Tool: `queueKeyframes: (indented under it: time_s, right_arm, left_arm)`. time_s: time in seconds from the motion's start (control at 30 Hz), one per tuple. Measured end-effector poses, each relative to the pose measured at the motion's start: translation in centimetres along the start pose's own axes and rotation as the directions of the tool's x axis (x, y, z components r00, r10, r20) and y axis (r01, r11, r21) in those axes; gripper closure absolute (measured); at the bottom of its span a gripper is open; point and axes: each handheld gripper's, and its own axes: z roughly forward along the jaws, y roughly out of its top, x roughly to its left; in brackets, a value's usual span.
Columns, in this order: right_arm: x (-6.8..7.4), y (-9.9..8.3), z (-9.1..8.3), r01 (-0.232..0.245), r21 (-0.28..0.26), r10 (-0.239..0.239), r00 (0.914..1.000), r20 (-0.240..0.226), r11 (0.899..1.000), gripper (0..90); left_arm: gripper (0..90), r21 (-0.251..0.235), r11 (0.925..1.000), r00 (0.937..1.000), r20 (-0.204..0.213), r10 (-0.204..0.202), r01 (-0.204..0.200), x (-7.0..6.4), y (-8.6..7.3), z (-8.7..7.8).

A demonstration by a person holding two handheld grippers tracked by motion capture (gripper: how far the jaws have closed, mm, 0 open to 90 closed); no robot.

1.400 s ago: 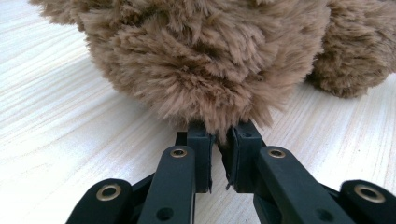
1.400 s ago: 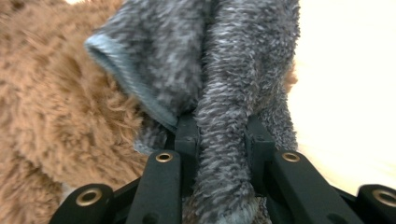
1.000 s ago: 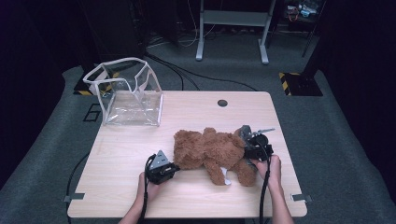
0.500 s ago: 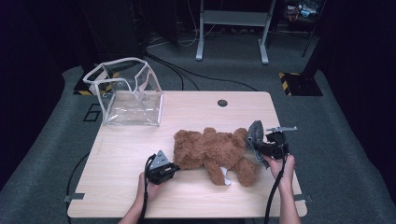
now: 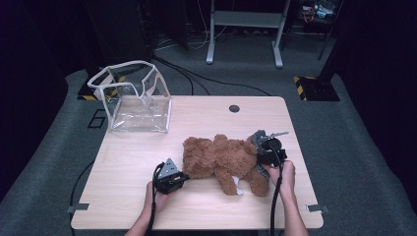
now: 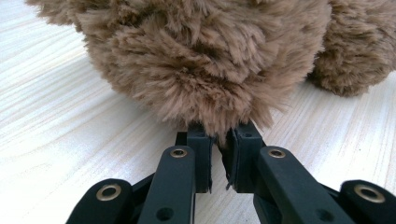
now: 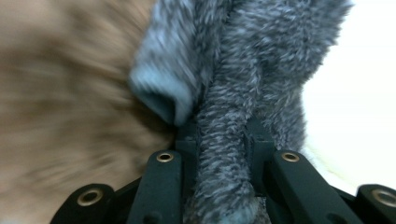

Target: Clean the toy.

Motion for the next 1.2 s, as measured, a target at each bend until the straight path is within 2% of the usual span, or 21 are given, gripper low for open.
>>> queueKeyframes:
  time_s: [0.1, 0.17, 0.23, 0.3, 0.33, 0.37, 0.5, 0.63, 0.7, 0.77, 0.83, 0.93, 1.03, 1.07, 1.2]
  right_arm:
    - [-0.4, -0.2, 1.4, -0.002, 0.031, 0.001, 0.9999, 0.016, 1.0, 72.7]
    - [-0.7, -0.3, 1.7, 0.005, 0.042, -0.007, 0.9987, 0.051, 0.999, 72.7]
    - [-1.1, -0.5, 1.8, 0.004, 0.076, -0.011, 0.9948, 0.102, 0.997, 72.6]
    - [-1.8, -0.9, 1.4, -0.012, 0.079, 0.004, 0.9937, 0.112, 0.997, 72.6]
    - [-2.4, -1.2, 0.8, -0.025, 0.06, 0.018, 0.9936, 0.111, 0.998, 72.6]
    - [-2.7, -1.4, 0.3, -0.041, 0.05, 0.036, 0.9939, 0.104, 0.998, 72.6]
    - [-3.1, -1.9, -3.0, -0.083, -0.05, 0.085, 0.9957, 0.036, 0.995, 72.6]
    - [-2.1, -2.0, -6.0, -0.054, -0.151, 0.051, 0.9984, -0.026, 0.987, 72.5]
    - [-1.2, -1.9, -7.1, -0.014, -0.183, 0.007, 0.9991, -0.043, 0.983, 72.4]
    - [0.1, -1.7, -7.6, 0.006, -0.186, -0.02, 0.9972, -0.073, 0.982, 72.3]
    - [1.0, -1.6, -7.4, 0.024, -0.184, -0.042, 0.9946, -0.095, 0.983, 72.2]
    - [2.1, -1.6, -6.1, 0.051, -0.147, -0.065, 0.9937, -0.091, 0.988, 71.8]
    - [2.1, -1.9, -4.9, 0.024, -0.132, -0.037, 0.9943, -0.1, 0.991, 71.7]
    - [1.9, -2.0, -4.7, 0.032, -0.138, -0.047, 0.9933, -0.105, 0.99, 71.7]
    - [1.9, -2.6, -4.7, 0.029, -0.095, -0.036, 0.9961, -0.081, 0.995, 71.6]
  left_arm:
    - [81.5, 0.002, 1.0, 1.0, 0.008, -0.003, 0.003, 0.0, 0.0, -0.1]
    - [81.5, 0.007, 1.0, 0.9999, 0.012, -0.001, 0.001, 0.1, 0.0, -0.1]
    - [81.5, 0.006, 1.0, 0.9999, 0.014, -0.002, 0.002, 0.1, 0.0, -0.1]
    - [81.5, 0.004, 1.0, 0.9999, 0.012, -0.002, 0.002, 0.1, 0.0, -0.1]
    - [81.5, 0.001, 1.0, 0.9999, 0.012, -0.007, 0.006, 0.1, 0.0, -0.1]
    - [81.6, 0.002, 1.0, 0.9999, 0.012, -0.006, 0.006, 0.1, 0.0, -0.1]
    - [81.5, 0.003, 1.0, 0.9999, 0.014, -0.008, 0.008, 0.1, 0.0, -0.1]
    - [81.5, 0.005, 1.0, 0.9999, 0.011, -0.005, 0.005, 0.1, 0.0, -0.1]
    - [81.5, 0.008, 1.0, 1.0, 0.01, -0.001, 0.001, 0.1, 0.0, -0.1]
    - [81.5, 0.007, 1.0, 1.0, 0.008, -0.002, 0.002, 0.1, 0.0, -0.1]
    - [81.5, 0.007, 1.0, 1.0, 0.008, -0.001, 0.001, 0.1, 0.0, -0.1]
    - [81.5, 0.006, 1.0, 1.0, 0.008, -0.001, 0.001, 0.1, 0.0, -0.1]
    - [81.5, 0.008, 1.0, 1.0, 0.009, -0.002, 0.002, 0.1, 0.0, -0.1]
    - [81.5, 0.009, 1.0, 1.0, 0.008, 0.003, -0.003, 0.1, 0.0, -0.1]
    - [81.5, 0.009, 1.0, 1.0, 0.007, -0.001, 0.001, 0.1, 0.0, -0.1]
